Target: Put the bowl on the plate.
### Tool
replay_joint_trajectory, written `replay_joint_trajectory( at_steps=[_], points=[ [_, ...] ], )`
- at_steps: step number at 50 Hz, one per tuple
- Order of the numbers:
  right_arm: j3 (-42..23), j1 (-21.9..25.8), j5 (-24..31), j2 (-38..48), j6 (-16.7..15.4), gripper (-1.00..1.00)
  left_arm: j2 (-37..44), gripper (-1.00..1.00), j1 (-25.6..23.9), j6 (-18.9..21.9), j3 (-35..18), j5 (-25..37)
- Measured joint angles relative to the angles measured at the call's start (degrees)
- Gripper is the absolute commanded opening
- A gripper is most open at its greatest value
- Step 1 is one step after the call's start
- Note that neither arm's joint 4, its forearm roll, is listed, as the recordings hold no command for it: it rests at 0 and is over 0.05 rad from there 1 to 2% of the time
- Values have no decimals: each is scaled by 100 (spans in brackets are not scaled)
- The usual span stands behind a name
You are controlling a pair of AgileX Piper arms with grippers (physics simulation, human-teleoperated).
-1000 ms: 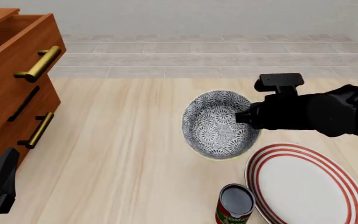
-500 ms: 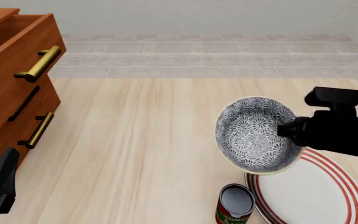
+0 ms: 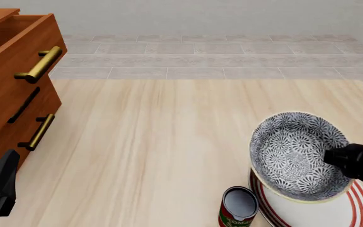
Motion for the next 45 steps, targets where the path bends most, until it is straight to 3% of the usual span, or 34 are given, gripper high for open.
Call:
replay_joint_trajectory(
  at_steps=[23,45],
  points=[
    [519,-675,855,-1353,-17,-100,0,100,0,0,0,0],
    [1220,-1144,639,-1602,-13,-100,0,100,0,0,0,0]
  ],
)
